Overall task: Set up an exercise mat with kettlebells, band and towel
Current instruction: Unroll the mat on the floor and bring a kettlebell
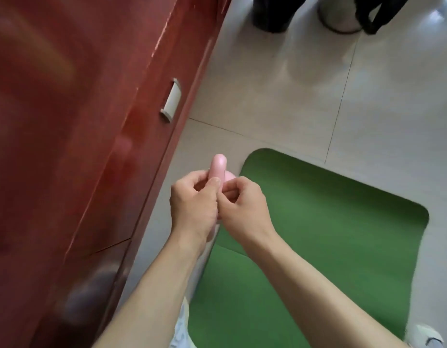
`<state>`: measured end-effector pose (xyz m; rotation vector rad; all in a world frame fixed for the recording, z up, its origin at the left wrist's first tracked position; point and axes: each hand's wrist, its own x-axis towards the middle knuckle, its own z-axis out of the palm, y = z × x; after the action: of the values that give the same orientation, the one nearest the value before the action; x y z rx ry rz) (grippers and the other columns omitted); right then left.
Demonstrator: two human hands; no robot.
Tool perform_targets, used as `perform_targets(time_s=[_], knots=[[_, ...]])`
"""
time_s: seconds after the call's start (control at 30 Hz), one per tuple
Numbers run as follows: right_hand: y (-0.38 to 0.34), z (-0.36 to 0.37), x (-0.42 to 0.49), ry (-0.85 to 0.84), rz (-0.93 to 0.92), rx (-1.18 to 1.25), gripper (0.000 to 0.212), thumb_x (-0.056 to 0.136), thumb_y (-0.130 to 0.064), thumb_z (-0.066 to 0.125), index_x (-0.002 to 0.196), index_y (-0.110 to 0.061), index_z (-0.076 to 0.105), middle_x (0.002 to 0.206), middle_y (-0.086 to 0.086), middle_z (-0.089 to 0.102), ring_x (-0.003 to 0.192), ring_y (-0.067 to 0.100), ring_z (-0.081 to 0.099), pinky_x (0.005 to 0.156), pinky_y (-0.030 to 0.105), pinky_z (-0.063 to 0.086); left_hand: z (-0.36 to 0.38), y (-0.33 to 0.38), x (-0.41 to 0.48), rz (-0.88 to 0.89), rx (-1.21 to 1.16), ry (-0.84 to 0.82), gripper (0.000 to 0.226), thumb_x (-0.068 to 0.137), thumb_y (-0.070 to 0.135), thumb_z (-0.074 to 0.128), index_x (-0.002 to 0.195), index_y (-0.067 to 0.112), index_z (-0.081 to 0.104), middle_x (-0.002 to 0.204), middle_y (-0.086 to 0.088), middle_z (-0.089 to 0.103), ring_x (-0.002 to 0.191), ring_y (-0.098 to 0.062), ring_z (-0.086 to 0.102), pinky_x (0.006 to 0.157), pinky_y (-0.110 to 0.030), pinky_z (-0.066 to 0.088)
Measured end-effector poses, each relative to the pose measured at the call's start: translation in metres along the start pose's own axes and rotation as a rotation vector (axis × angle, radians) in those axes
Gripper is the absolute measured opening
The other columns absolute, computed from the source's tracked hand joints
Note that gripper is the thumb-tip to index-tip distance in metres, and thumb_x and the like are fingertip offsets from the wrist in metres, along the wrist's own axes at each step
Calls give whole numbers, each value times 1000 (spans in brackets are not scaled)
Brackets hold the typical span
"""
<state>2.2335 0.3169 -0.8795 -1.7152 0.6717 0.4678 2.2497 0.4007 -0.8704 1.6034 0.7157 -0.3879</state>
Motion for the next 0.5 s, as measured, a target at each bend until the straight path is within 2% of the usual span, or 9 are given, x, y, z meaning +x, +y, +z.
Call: perform_targets(time_s=[0.1,0.23,0.37,0.5], knots=[[28,19,22,3,33,3,20,94,-31,66,86,-13,62,84,5,75,80,22,74,78,45,62,-1,-34,28,-11,44,17,11,89,22,70,86,18,79,82,-7,80,80,-24,78,59,-29,56],[53,41,51,0,44,16,23,92,-32,66,78,-14,62,78,6,75,78,25,75,75,49,63,-2,-57,58,-22,18,34,15,90,17,69,80,14,80,78,-10,79,73,-23,77,52,-26,54],[64,50,69,4,63,0,21,91,-31,69,81,-13,66,81,5,77,79,24,76,78,47,63,-3,-73,79,-22,13,40,13,91,18,69,85,13,79,84,-11,79,80,-25,78,59,-28,58],[67,54,80,6,79,-24,20,92,-29,69,84,-11,67,81,5,77,80,23,76,80,47,63,1,-82,91,-13,-19,30,19,91,20,69,74,17,79,79,-10,79,80,-26,79,65,-33,61]])
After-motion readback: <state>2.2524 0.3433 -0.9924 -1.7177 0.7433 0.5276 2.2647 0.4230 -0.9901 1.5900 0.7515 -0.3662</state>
